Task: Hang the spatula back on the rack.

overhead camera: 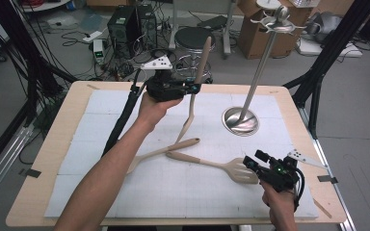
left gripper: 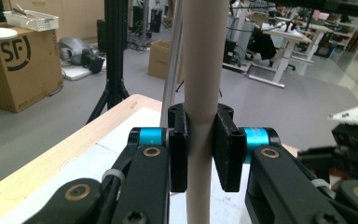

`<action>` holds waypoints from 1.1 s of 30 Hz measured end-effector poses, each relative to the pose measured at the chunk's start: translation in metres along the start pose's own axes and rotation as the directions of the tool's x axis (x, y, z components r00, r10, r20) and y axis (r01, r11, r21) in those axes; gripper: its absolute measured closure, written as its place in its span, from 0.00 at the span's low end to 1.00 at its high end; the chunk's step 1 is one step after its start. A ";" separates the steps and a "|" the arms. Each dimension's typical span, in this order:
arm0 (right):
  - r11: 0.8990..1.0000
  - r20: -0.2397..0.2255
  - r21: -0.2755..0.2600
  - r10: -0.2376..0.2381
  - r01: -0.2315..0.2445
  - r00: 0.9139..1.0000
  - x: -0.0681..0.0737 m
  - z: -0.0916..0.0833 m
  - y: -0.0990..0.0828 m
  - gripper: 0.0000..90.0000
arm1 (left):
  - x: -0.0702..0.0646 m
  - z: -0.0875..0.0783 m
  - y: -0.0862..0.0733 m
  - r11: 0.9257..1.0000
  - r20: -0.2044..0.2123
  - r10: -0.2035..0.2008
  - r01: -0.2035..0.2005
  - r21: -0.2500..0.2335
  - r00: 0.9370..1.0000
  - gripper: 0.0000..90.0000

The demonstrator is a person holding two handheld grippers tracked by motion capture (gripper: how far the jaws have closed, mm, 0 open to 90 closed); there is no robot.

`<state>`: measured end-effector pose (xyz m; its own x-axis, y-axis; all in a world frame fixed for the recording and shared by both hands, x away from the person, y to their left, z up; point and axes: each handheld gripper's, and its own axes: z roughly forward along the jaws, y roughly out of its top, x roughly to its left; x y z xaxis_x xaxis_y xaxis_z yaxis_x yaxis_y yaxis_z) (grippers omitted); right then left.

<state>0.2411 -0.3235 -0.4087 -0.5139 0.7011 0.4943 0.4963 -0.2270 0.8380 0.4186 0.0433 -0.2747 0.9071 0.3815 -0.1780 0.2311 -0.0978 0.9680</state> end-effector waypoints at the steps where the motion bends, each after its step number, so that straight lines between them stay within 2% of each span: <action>1: 1.000 0.000 0.001 0.004 -0.004 1.000 0.000 0.000 0.000 0.19 | 0.000 0.003 0.001 1.000 -0.001 -0.002 0.002 0.001 1.000 0.86; 6: 1.000 -0.003 0.000 0.009 -0.009 1.000 -0.001 -0.001 -0.002 0.19 | -0.001 0.014 0.007 0.999 -0.018 -0.042 0.041 -0.012 0.999 0.86; 8: 1.000 -0.008 -0.002 0.014 -0.014 1.000 -0.001 -0.001 -0.002 0.19 | -0.001 0.018 0.008 0.999 -0.037 -0.031 0.030 -0.015 0.999 0.86; 21: 1.000 -0.034 0.000 0.028 -0.028 0.999 -0.002 0.007 -0.002 0.19 | -0.009 0.048 0.034 1.000 -0.079 0.001 -0.002 -0.013 0.997 0.86; 25: 0.999 -0.037 -0.002 0.038 -0.038 0.999 -0.004 0.007 -0.002 0.19 | -0.005 0.053 0.038 1.000 -0.090 0.001 -0.002 -0.006 0.996 0.86; 29: 0.999 -0.038 -0.004 0.038 -0.038 0.999 -0.007 0.006 -0.001 0.19 | 0.001 0.061 0.045 1.000 -0.114 0.019 -0.019 0.004 0.993 0.86; 31: 0.999 -0.035 -0.007 0.042 -0.042 0.999 -0.008 0.005 0.000 0.19 | 0.004 0.064 0.045 1.000 -0.129 0.006 -0.008 -0.012 0.992 0.86; 33: 0.999 -0.036 -0.012 0.043 -0.044 0.998 -0.009 0.004 0.001 0.19 | 0.011 0.068 0.042 1.000 -0.139 -0.011 0.010 -0.001 0.990 0.86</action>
<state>0.2491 -0.3270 -0.4136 -0.5169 0.6656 0.5383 0.5097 -0.2658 0.8182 0.4621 -0.0187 -0.2482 0.8467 0.5068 -0.1619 0.2401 -0.0924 0.9663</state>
